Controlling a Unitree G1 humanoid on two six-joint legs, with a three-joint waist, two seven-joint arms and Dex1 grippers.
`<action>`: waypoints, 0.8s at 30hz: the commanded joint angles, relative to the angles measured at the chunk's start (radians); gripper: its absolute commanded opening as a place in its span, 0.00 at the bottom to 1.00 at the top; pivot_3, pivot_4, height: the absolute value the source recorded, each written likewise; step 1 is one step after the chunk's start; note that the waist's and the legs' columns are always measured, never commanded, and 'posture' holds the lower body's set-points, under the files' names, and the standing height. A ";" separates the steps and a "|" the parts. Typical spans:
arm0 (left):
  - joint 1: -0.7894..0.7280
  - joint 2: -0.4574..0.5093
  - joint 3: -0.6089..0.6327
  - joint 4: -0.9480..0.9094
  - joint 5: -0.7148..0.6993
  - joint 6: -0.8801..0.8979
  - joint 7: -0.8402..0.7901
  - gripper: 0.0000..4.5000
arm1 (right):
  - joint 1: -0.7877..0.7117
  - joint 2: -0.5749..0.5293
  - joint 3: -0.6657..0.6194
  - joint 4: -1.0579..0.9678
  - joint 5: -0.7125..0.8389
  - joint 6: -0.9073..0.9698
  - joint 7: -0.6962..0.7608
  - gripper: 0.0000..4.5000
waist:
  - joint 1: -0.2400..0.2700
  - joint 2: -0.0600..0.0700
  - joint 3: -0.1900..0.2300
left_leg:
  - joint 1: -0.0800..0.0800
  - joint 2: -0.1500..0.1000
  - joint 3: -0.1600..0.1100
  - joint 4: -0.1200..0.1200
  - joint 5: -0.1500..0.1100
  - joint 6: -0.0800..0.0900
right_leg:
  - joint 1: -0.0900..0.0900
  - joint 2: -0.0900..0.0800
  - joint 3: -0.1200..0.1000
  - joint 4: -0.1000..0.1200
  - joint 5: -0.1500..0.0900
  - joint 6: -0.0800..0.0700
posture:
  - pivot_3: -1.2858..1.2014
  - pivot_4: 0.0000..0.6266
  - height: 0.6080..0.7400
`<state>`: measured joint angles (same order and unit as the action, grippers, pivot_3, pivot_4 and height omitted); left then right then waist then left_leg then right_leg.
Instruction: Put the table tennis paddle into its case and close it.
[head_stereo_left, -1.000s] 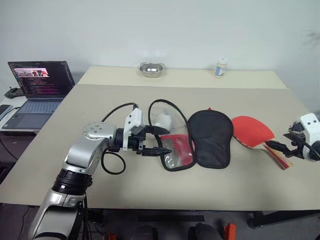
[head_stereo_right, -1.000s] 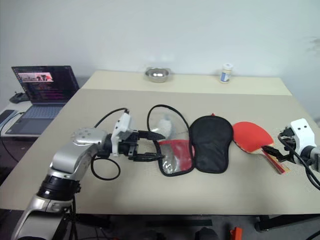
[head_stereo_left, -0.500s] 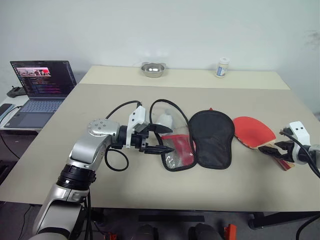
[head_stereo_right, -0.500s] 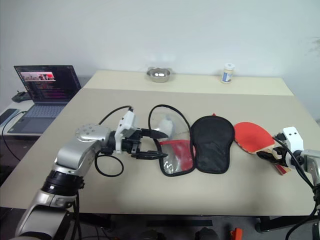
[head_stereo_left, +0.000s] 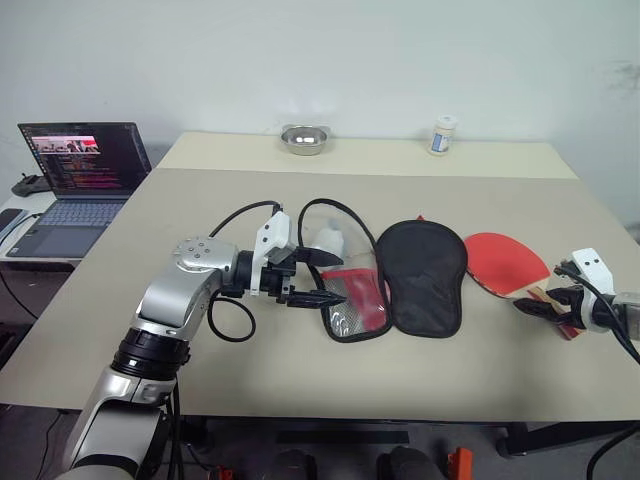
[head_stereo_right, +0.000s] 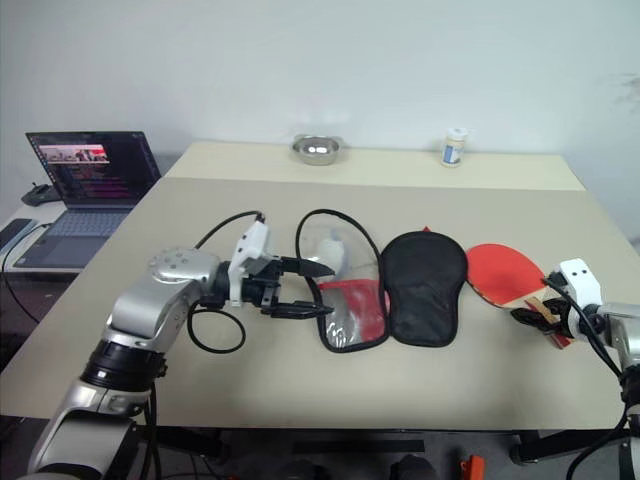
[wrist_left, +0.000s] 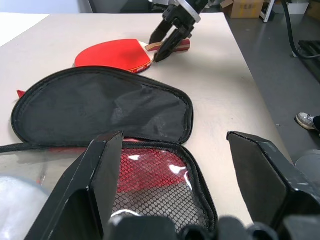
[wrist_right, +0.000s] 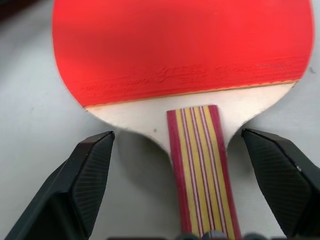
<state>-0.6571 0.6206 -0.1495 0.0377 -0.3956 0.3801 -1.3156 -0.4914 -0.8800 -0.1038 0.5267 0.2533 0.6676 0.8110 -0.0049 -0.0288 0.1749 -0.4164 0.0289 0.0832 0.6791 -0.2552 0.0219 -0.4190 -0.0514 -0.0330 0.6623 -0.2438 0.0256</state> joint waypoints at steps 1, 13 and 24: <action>-0.023 0.005 0.016 -0.016 0.000 -0.016 0.002 0.81 | 0.004 0.014 -0.028 0.005 -0.021 0.001 -0.059 0.78 | 0.000 0.000 0.000 | 0.000 0.000 0.000 0.000 0.000 0.000 | 0.000 0.000 0.000 0.000 0.000 0.000 | 0.52 0.24 1.00; -0.011 0.009 0.022 -0.024 -0.001 -0.011 0.009 0.81 | -0.021 0.020 -0.155 -0.097 -0.002 0.060 -0.252 0.24 | 0.000 0.000 0.000 | 0.001 -0.001 0.000 0.001 0.000 0.000 | 0.001 -0.001 0.000 0.000 0.001 0.001 | 0.52 0.24 1.00; 0.008 0.016 0.034 -0.027 -0.009 -0.028 0.019 0.81 | -0.006 0.392 -0.358 -0.938 0.230 0.659 -0.556 0.24 | -0.007 0.003 0.002 | 0.000 0.003 -0.002 -0.002 0.000 -0.001 | -0.001 -0.001 -0.001 0.001 0.000 0.000 | 0.52 0.24 1.00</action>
<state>-0.6350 0.6374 -0.1375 0.0374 -0.3938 0.3697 -1.2979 -0.4851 -0.5897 -0.4810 -0.2217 0.4029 1.1929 0.3263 -0.0116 -0.0254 0.1768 -0.4167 0.0340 0.0803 0.6767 -0.2541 0.0200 -0.4204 -0.0517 -0.0331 0.6636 -0.2435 0.0258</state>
